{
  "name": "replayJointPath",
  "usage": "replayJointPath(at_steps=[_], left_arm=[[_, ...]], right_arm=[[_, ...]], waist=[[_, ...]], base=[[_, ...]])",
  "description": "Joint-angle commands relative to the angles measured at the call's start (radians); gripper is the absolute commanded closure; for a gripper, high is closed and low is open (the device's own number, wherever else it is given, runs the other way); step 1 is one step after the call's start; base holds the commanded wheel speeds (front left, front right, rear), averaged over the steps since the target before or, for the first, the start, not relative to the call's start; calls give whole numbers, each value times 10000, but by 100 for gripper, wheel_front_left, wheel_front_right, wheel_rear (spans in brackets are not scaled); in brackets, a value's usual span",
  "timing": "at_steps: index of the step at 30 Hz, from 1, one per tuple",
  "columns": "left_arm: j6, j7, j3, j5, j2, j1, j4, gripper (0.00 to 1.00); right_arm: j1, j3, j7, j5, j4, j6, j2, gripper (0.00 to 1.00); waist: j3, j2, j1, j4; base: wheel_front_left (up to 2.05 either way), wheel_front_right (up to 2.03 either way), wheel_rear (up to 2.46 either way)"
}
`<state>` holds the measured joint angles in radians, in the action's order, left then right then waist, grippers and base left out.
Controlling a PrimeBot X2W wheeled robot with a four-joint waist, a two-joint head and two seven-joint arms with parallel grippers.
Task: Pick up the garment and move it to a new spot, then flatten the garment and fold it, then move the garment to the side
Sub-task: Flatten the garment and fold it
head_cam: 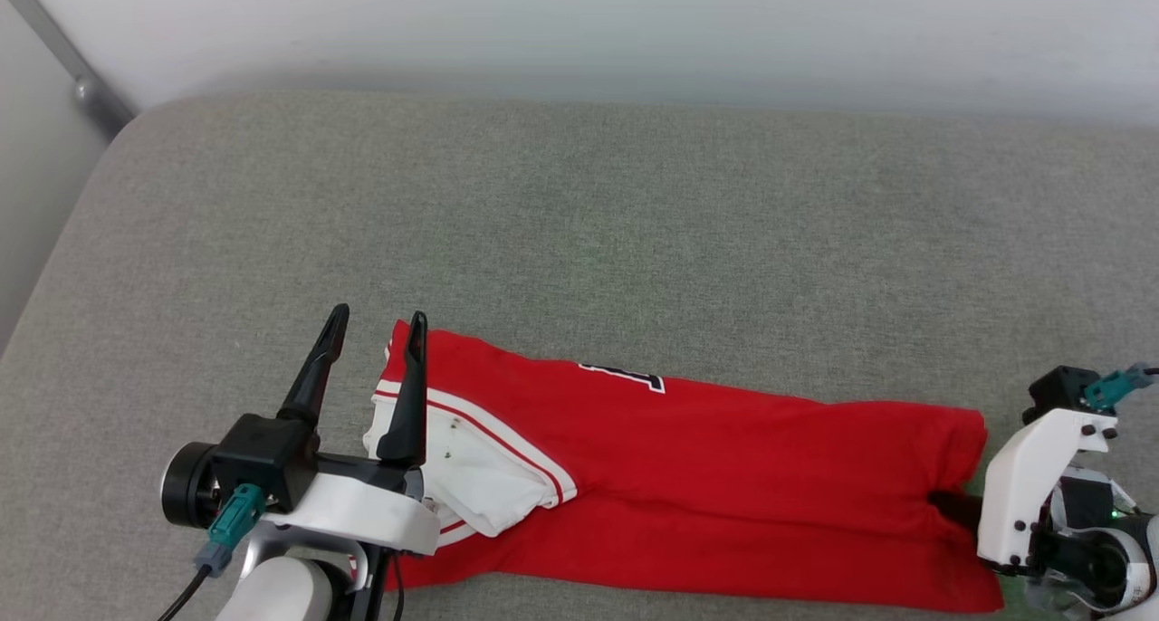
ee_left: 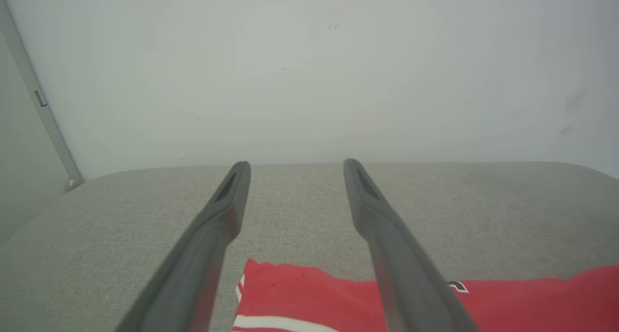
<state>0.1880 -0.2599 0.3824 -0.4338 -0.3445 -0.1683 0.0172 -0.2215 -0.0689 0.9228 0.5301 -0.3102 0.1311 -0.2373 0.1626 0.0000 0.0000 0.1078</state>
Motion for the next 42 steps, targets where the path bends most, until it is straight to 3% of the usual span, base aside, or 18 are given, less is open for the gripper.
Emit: replayJointPath(at_steps=[1,14,25,28,33,38,42], left_arm=[[23,-54,24,60,-41,44,-69,0],[391,-14,-150,35,-234,464,-313,0],[560,-41,-240,132,-329,798,-248,0],[576,-43,-291,110,-333,809,-239,0],[582,-49,-264,167,-332,855,-268,0],[601,-4,-191,164,-351,865,-281,0],[575,66,-123,173,-343,819,-237,0]], right_arm=[[131,234,10,140,-304,-8,-2,100],[-434,567,-274,454,524,-8,-1121,100],[9,-2096,564,-443,1414,-6,-1789,100],[-94,-2657,784,-386,1650,-6,-1495,100],[-265,-2931,1508,559,1723,-6,-215,100],[-140,-2575,2093,2021,1695,-6,1213,100],[-107,-1910,2047,3093,1609,-6,1752,100]], waist=[[-111,0,0,-47],[-710,0,0,-618],[-891,0,0,-1212],[-908,0,0,-1321],[-1002,0,0,-1355],[-1081,0,0,-1249],[-1058,0,0,-1117]], base=[[0,0,0],[0,0,0],[0,0,0],[0,0,0],[0,0,0],[0,0,0],[0,0,0]])
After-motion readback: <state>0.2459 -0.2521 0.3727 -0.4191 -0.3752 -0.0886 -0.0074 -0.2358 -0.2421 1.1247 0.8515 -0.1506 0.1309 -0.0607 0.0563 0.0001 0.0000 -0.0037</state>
